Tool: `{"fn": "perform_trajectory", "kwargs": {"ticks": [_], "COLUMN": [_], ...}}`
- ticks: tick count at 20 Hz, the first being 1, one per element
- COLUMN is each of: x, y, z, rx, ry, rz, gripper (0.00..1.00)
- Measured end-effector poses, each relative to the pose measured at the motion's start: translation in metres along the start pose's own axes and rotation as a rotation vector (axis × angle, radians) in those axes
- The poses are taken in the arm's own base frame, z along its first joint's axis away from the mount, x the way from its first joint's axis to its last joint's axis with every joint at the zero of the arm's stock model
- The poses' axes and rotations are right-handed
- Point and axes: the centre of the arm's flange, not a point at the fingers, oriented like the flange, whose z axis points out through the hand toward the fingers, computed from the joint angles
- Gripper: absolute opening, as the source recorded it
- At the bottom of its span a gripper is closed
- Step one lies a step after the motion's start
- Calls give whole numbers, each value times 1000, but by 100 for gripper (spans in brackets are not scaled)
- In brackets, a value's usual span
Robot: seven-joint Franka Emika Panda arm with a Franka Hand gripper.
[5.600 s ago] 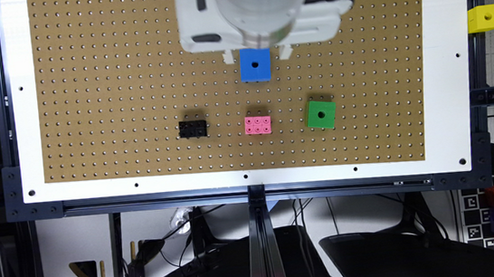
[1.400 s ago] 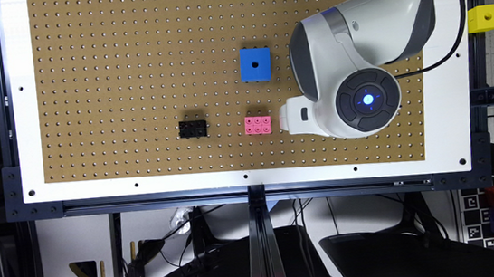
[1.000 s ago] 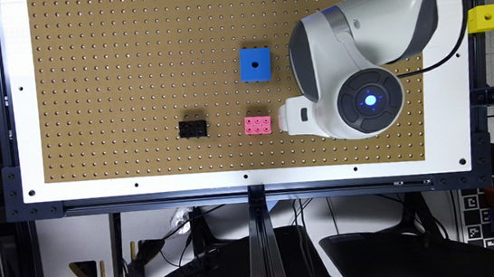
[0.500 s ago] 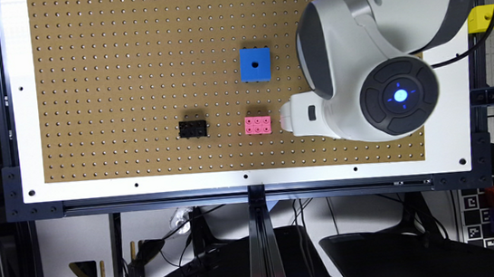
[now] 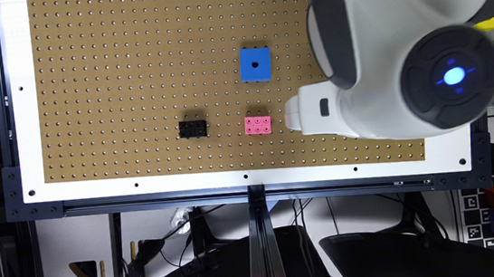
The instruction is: Pick up green block.
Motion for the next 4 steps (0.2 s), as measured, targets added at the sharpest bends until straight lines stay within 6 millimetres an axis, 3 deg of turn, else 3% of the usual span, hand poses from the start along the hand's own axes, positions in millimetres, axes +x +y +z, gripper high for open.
{"fn": "perform_trajectory", "kwargs": {"ticks": [4], "x": [-1], "y": [0], "z": [-4], "rx": [-3], "ry": [0], "rz": [2], "gripper": [0]}}
